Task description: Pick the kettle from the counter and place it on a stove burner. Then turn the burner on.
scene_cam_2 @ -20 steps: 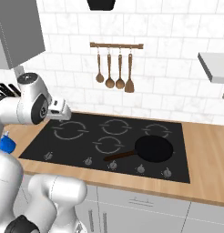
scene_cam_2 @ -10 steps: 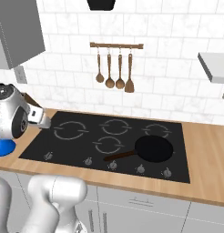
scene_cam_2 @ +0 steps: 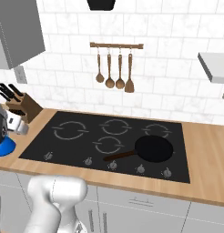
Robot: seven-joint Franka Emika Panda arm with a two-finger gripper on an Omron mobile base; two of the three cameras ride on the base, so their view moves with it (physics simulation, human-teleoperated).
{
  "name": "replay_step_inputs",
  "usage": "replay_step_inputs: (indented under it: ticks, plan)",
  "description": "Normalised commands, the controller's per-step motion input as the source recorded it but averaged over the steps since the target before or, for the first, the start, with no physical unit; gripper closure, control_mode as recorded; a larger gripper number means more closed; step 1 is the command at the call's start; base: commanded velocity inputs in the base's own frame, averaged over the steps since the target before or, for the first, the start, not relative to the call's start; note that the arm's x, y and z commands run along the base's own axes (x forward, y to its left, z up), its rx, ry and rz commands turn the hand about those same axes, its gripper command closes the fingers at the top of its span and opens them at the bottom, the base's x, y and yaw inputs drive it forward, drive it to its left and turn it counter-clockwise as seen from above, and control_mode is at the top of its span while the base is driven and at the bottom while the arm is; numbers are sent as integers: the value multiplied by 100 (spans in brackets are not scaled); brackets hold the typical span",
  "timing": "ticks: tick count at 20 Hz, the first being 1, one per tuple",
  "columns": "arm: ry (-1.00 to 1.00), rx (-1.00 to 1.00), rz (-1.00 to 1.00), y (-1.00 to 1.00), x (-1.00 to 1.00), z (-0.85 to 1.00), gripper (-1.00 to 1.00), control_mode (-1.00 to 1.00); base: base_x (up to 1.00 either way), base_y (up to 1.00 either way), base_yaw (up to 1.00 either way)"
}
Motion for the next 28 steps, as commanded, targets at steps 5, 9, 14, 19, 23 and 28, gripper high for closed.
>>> replay_step_inputs:
  ticks: [5, 9, 14, 19, 23, 28]
  plan:
    - [9, 0, 0, 65, -7, -7, -100, -100, 0, 0, 0]
    - [17, 0, 0, 63, 0, -8, -100, -100, 0, 0, 0]
    - [15, 0, 0, 61, 3, -12, -100, -100, 0, 0, 0]
    - [12, 0, 0, 55, 16, -21, -100, -100, 0, 0, 0]
    - [2, 0, 0, 33, 22, -27, -100, -100, 0, 0, 0]
    - [0, 0, 0, 22, 26, -34, -100, -100, 0, 0, 0]
